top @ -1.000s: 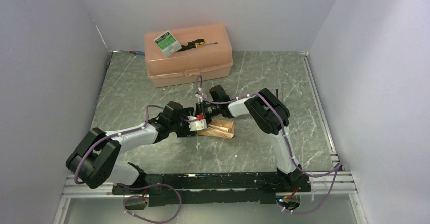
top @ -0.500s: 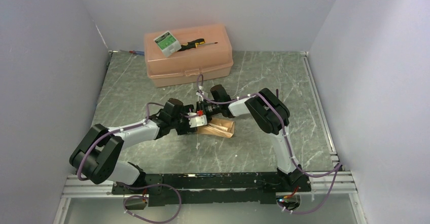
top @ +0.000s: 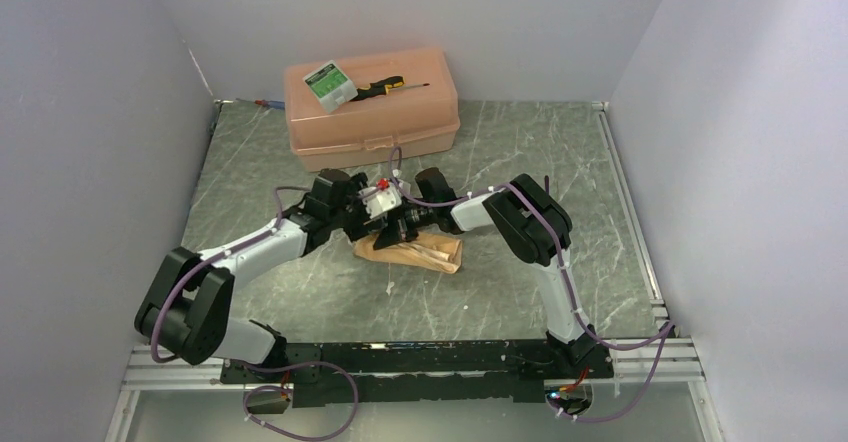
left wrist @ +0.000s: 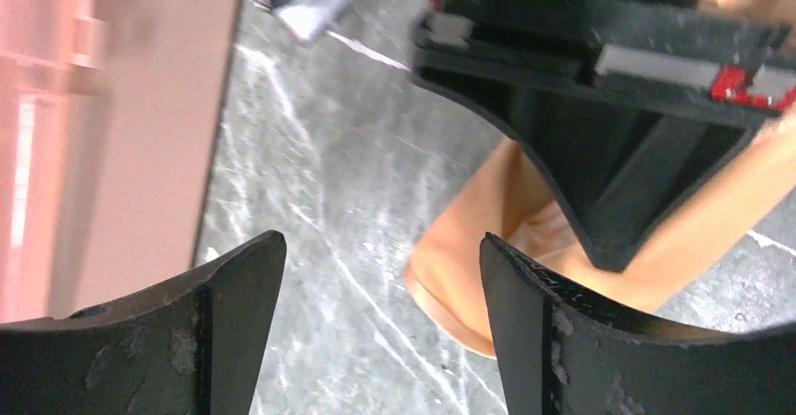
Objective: Fold the napkin into a case and place the utensils inside
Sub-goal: Grasp the top corner of the smaller rectangle folded napkin from the folded napkin.
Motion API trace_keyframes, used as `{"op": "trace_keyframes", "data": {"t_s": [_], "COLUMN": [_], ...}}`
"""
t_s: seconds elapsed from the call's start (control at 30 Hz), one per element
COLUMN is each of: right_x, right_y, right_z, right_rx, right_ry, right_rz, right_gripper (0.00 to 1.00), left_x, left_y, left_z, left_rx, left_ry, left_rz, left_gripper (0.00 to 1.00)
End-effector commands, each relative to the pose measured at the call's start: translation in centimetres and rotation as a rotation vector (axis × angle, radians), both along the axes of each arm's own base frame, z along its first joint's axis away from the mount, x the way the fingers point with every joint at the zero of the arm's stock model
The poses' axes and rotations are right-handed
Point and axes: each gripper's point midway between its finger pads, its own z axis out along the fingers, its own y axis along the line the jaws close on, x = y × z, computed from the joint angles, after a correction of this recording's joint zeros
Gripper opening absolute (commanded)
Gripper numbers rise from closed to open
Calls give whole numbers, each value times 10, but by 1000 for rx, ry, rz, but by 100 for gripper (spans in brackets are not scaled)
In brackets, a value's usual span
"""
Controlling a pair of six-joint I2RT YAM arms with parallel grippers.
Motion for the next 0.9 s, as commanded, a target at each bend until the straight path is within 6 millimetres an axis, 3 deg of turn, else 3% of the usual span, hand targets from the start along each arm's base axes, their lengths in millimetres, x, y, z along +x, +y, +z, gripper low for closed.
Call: {"op": "trace_keyframes", "data": {"t_s": [0.0, 0.2, 0.57, 0.87], "right_x": [-33, -33, -33, -32], "right_y": [-36, -36, -35, -35], "right_z": [-74, -74, -70, -62], "right_rx": [-245, -245, -236, -226], "right_ry": [121, 118, 114, 100], "right_rz": [-30, -29, -32, -34], "right_gripper": [0, 0, 0, 0], "left_x": [15, 5, -1, 5], "left_y": [-10, -13, 2, -2], "left_z": [50, 38, -5, -11], "left_rx": [-143, -121, 31, 28], "left_ry": [-76, -49, -68, -84], "left_rz": [41, -29, -90, -97], "left_gripper": [81, 94, 94, 94]}}
